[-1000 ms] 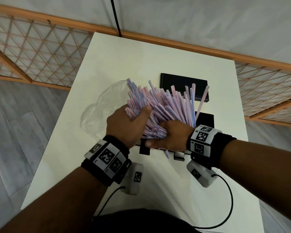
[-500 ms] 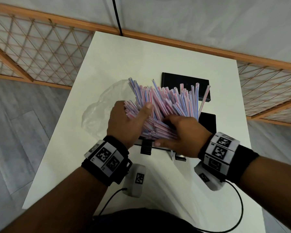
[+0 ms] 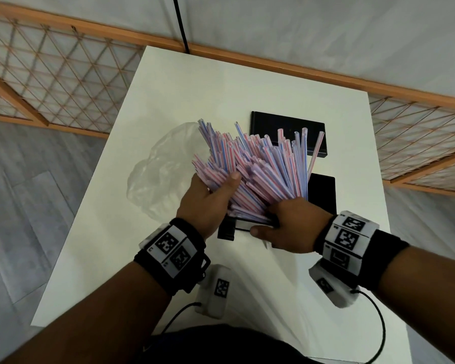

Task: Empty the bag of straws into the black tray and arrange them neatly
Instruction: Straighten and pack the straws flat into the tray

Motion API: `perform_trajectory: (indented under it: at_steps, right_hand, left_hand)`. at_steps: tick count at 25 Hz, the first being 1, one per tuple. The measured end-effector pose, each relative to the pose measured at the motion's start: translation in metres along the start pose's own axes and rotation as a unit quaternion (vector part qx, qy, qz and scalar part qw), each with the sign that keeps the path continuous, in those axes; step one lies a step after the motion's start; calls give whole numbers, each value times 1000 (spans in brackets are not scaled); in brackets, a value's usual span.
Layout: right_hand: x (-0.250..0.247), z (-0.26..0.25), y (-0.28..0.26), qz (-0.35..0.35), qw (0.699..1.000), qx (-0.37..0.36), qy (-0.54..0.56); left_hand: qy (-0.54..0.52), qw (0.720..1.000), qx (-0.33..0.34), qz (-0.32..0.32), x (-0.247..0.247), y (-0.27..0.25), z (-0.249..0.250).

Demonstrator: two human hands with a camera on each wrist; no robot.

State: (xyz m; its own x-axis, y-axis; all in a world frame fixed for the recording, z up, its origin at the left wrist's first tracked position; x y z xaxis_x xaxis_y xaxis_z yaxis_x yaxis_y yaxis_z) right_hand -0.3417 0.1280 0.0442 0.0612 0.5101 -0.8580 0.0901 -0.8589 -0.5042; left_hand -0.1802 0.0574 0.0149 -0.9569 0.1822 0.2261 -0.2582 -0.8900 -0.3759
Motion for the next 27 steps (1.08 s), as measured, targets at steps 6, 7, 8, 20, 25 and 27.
perform_trajectory:
  at_steps: [6, 7, 8, 20, 25, 27]
  right_hand:
    - [10, -13, 10, -11, 998, -22, 64]
    - [10, -13, 11, -12, 998, -19, 64]
    - [12, -13, 11, -12, 998, -15, 62]
    - [11, -12, 9, 41, 998, -12, 38]
    - [2, -8, 2, 65, 994, -22, 81]
    - [2, -14, 2, 69, 993, -34, 94]
  left_hand:
    - [33, 999, 34, 10, 1, 2, 2]
    - [75, 995, 58, 4, 4, 2, 2]
    - [122, 989, 81, 1, 7, 1, 2]
    - [245, 961, 127, 18, 4, -2, 0]
    - [338, 931, 114, 83, -14, -10, 37]
    - [393, 908, 126, 64, -7, -15, 54]
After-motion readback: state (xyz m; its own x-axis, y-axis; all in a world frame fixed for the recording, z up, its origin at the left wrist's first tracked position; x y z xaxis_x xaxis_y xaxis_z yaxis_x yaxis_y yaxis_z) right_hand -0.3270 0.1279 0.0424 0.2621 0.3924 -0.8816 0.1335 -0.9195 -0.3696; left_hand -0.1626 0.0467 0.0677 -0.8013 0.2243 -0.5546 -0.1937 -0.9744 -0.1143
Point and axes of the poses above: each hand's wrist, its own y-axis towards the middle knuckle, its own x-axis out of the palm, z = x × y, the point moved 5 cm from there along y, towards the middle knuckle, and after that the axes turned 10 degrees about -y, right-handed, at the moved point
